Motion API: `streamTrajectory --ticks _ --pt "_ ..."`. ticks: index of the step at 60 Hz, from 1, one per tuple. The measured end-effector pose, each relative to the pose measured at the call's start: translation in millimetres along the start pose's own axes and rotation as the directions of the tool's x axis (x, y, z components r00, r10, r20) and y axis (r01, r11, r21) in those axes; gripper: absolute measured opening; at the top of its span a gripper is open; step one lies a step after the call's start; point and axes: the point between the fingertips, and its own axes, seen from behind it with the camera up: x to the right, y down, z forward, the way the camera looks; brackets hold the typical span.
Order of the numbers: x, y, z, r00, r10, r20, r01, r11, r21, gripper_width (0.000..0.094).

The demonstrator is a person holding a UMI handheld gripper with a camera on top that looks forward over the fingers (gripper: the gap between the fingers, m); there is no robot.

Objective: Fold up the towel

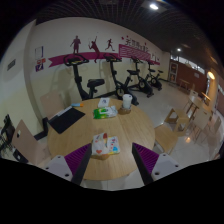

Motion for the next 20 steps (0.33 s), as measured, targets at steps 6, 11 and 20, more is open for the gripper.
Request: streamTrajectory --ticks 6,11,20 --pt "-1.4 2.5 -1.1 1.000 -0.021 0.001 0.021 1.000 -0.005 0.0862" --pt "-2.8 0.6 -1.7 1.000 -0.022 0.012 0.022 1.000 -0.007 0.0858" --pt "0.9 -0.5 2.2 1.000 -0.029 -0.004 0.029 1.000 -0.005 0.0861"
